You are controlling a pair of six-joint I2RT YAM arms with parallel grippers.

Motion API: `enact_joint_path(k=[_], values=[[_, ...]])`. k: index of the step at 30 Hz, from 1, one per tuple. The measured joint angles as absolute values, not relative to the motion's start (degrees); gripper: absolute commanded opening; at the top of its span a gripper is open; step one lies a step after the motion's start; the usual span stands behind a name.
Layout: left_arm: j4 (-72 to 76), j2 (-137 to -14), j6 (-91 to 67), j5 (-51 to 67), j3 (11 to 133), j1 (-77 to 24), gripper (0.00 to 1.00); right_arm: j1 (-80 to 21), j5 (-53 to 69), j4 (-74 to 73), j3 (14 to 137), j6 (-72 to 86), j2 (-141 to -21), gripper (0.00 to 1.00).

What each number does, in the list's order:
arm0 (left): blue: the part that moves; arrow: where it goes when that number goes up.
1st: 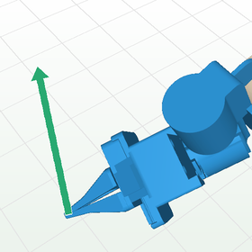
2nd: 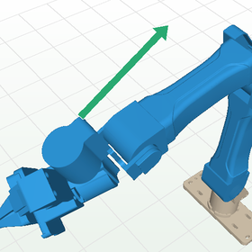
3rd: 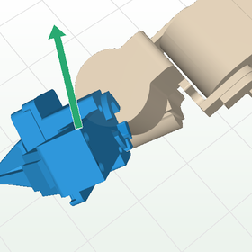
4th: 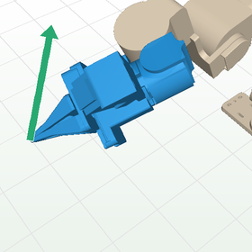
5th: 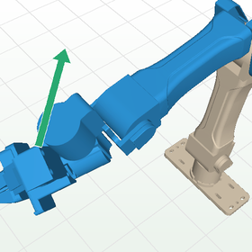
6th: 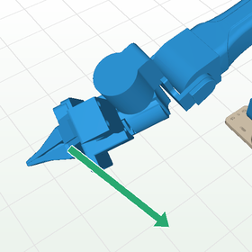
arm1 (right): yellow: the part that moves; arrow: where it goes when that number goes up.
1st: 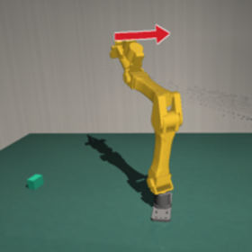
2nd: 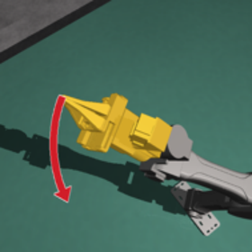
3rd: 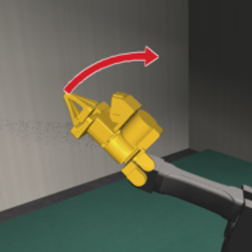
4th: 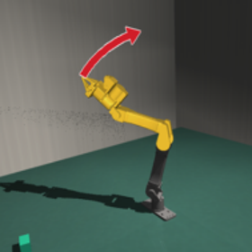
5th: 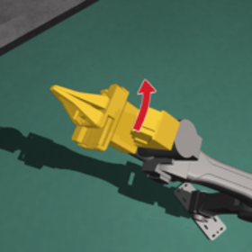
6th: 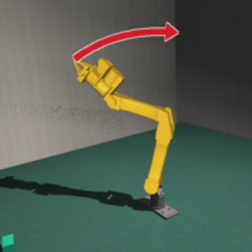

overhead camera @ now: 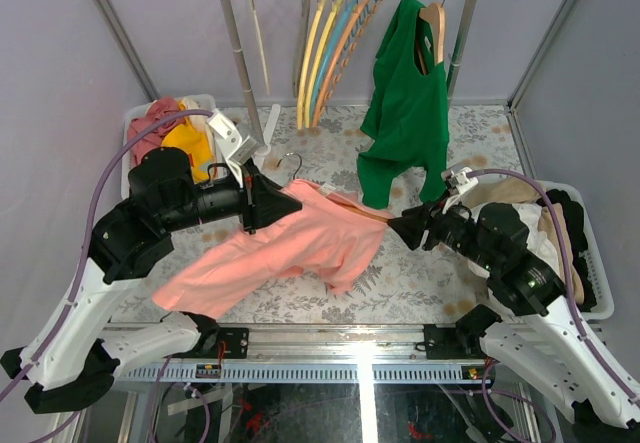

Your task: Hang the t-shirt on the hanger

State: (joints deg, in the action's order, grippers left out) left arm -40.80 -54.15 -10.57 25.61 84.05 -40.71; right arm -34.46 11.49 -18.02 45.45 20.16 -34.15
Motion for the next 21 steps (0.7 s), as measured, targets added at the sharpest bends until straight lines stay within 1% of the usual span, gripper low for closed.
enact_joint_path(k=[3, 6, 13, 14, 21], values=[[-40.77, -54.13, -10.57, 25.74, 84.49, -40.71, 0.0, -34.46, 12.23, -17.19, 45.43, 19.88, -34.33, 0.47], [-40.8, -54.11, -10.59, 25.93, 84.53, -40.71, 0.0, -34.46, 13.19, -16.84, 45.21, 19.79, -34.35, 0.39], [-40.86, -54.08, -10.57, 25.98, 84.62, -40.56, 0.0, -34.44, 14.24, -16.78, 44.69, 19.18, -34.61, 0.04], [-40.86, -54.11, -10.57, 25.98, 84.64, -40.45, 0.0, -34.44, 14.26, -16.8, 44.69, 19.03, -34.65, 0.0], [-41.25, -54.39, -10.57, 25.71, 85.32, -40.45, 0.0, -34.46, 12.91, -17.54, 44.99, 18.9, -34.7, 0.0]])
